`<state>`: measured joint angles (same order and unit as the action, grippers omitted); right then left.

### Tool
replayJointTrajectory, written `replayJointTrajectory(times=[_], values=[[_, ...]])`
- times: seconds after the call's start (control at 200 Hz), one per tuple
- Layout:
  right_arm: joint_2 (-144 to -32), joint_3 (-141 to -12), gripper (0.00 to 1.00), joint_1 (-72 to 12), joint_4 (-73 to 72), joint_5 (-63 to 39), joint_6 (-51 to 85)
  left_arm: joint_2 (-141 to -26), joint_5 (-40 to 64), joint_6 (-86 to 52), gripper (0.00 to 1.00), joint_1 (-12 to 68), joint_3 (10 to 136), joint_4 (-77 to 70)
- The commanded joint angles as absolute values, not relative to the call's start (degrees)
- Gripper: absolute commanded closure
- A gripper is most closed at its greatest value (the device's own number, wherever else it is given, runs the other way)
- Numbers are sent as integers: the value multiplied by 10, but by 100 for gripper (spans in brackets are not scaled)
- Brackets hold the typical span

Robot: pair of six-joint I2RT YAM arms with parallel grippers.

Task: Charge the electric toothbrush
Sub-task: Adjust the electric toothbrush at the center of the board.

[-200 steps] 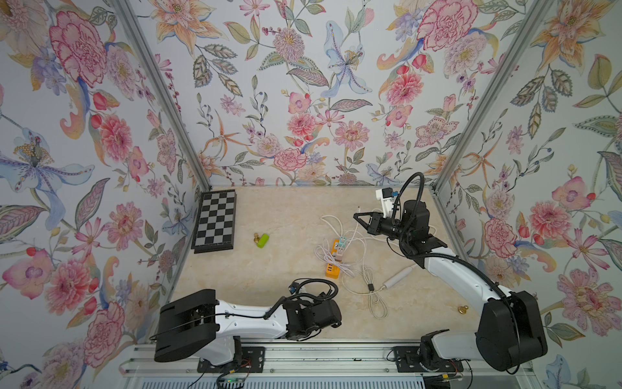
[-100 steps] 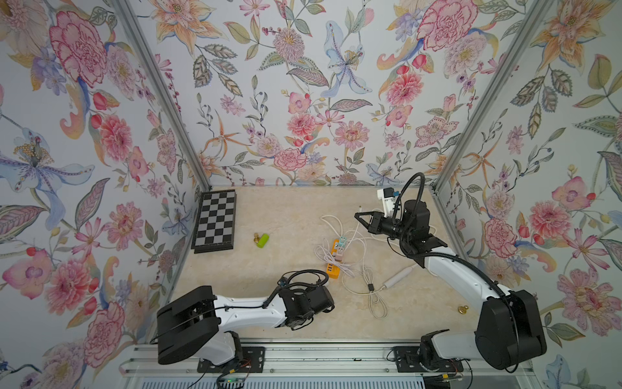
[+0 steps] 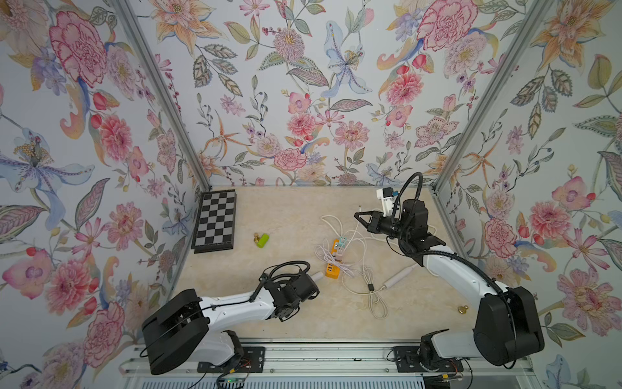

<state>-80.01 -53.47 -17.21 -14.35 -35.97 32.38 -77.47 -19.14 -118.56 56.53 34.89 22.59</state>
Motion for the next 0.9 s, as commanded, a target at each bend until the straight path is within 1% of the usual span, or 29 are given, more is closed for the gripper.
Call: replayJointTrajectory(times=[0.0, 0.15, 0.375, 0.49, 0.585, 0.67, 0.735, 0.811, 0.851, 0.896], values=[[-806, -555, 100, -171, -147, -352, 330, -777, -221, -1218, 17, 536, 330, 269], [-806, -562, 100, -173, -139, -348, 325, -791, -211, -1170, 25, 495, 322, 246], [-808, -566, 100, -173, -130, -339, 321, -826, -215, -1084, 43, 454, 322, 209], [-810, -570, 100, -174, -128, -340, 322, -850, -228, -976, 53, 402, 342, 194], [-810, -574, 100, -176, -124, -343, 322, -866, -211, -884, 60, 356, 360, 174], [-809, -577, 100, -181, -117, -343, 317, -868, -221, -844, 61, 352, 388, 181], [-810, -581, 100, -191, -106, -344, 311, -865, -202, -797, 61, 355, 400, 152], [-811, -590, 100, -200, -83, -349, 297, -859, -194, -777, 59, 368, 417, 167], [-808, -591, 100, -204, -76, -350, 295, -849, -203, -776, 56, 381, 422, 187], [-801, -586, 100, -205, -76, -352, 297, -833, -210, -776, 48, 396, 421, 203]])
